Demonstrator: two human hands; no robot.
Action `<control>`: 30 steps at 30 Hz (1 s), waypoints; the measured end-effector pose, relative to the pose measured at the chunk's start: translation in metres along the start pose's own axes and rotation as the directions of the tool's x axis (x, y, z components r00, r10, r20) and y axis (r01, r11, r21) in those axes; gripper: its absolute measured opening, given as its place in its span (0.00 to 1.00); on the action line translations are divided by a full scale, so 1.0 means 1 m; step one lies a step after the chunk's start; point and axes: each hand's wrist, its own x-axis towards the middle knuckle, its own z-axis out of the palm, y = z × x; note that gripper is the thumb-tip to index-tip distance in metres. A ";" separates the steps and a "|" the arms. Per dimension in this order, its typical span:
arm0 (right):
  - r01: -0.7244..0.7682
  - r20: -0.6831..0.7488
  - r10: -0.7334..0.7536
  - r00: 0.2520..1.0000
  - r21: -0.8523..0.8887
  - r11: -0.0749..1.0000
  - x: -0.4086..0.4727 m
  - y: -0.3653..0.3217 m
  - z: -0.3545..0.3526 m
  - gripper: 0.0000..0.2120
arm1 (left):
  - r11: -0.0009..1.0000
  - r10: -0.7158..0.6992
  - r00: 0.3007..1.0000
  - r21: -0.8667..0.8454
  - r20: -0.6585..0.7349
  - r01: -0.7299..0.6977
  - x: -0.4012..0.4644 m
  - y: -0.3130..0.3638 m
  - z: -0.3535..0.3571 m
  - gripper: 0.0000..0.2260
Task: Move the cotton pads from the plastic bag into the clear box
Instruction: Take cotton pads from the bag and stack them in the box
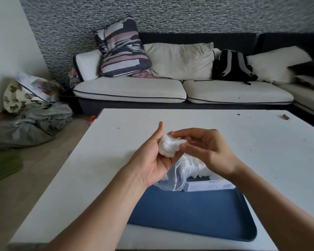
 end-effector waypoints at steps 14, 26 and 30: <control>0.024 -0.117 -0.033 0.993 -0.080 0.997 0.002 0.001 0.011 0.09 | 0.961 0.148 0.988 0.229 0.045 -0.154 0.003 -0.004 -0.005 0.20; 0.046 -0.122 -0.059 0.991 -0.111 0.993 0.000 0.000 0.014 0.09 | 0.912 0.236 0.971 0.340 0.029 -0.231 0.010 -0.006 -0.007 0.34; 0.052 -0.107 -0.080 0.991 -0.247 0.968 -0.001 0.002 0.010 0.11 | 0.891 0.253 0.967 0.380 0.034 -0.247 0.013 -0.008 -0.008 0.31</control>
